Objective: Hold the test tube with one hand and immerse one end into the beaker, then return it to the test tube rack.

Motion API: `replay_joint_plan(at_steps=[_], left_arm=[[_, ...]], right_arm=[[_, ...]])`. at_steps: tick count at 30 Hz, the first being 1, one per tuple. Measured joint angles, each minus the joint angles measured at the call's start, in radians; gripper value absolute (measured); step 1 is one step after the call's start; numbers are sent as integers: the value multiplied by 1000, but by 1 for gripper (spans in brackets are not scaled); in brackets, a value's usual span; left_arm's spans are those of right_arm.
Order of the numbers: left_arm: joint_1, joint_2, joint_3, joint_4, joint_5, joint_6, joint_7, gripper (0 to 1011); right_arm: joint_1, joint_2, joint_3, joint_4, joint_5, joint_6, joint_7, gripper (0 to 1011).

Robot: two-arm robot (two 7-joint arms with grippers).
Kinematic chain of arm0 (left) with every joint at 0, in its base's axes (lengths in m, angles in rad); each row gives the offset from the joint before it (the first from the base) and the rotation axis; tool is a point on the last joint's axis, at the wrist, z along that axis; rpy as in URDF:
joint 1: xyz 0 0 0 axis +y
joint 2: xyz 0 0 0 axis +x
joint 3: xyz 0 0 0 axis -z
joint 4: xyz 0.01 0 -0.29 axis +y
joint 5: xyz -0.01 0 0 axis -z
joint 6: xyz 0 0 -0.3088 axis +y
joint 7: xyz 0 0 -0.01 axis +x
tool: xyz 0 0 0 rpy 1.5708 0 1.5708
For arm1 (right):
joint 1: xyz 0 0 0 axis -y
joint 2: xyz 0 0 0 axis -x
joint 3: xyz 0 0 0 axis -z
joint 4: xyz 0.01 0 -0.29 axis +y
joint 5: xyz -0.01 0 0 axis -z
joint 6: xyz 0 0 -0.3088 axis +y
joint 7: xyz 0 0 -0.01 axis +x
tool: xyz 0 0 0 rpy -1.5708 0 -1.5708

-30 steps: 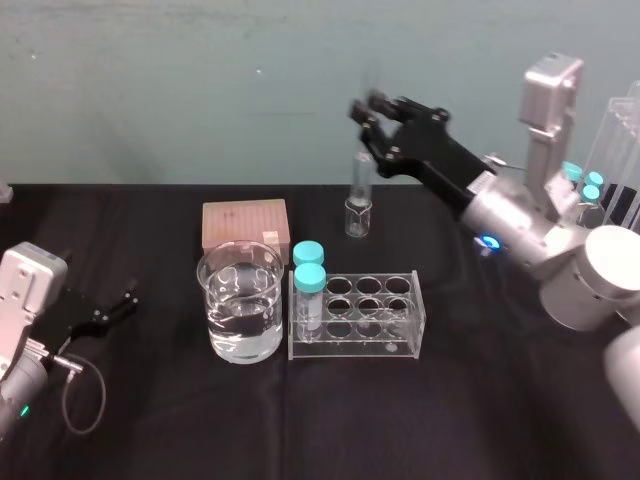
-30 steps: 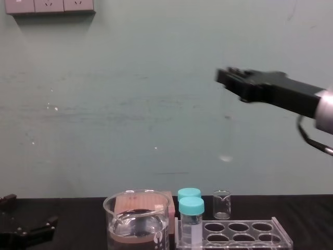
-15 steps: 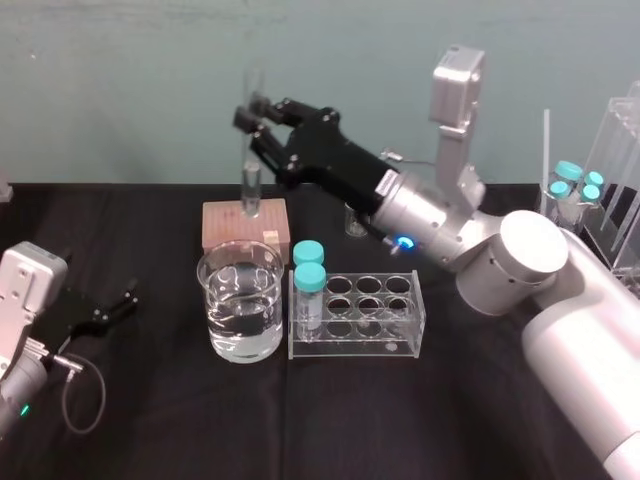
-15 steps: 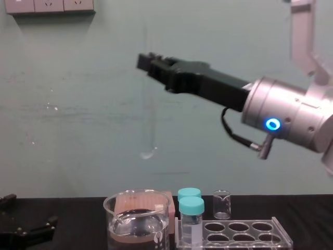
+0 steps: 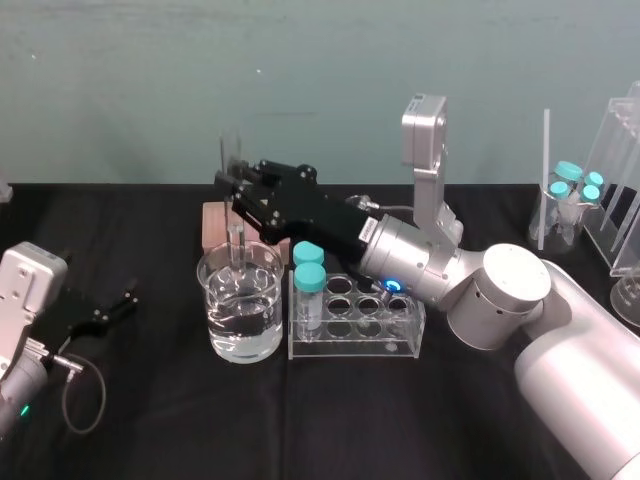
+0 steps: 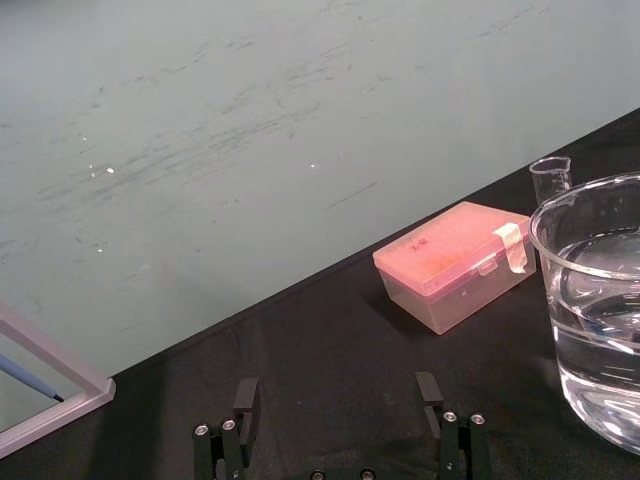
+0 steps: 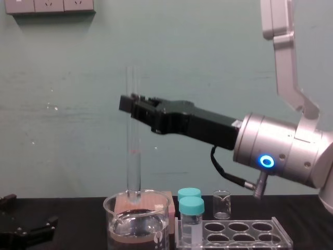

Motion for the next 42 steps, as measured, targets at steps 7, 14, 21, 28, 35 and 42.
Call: replay_joint_plan(at_steps=[7,14,21,28,35,42], left_arm=[[0,0,0,0,0,0,0,1000],[0,0,0,0,0,0,0,1000],[0,0,0,0,0,0,0,1000],[0,0,0,0,0,0,0,1000],[0,0,0,0,0,0,0,1000],[0,0,0,0,0,0,0,1000]], right_arm=[[-3,10,-15,22,1,6,-12,226],[13,-4,-21,65,1,-7,-14,226],[29,-21,-29,108,0,-15,-6,226],[36,-27,-34,139,-7,-17,-3,226],[39,-29,-35,161,-15,-18,1,227],[44,-32,-33,179,-19,-18,7,227]])
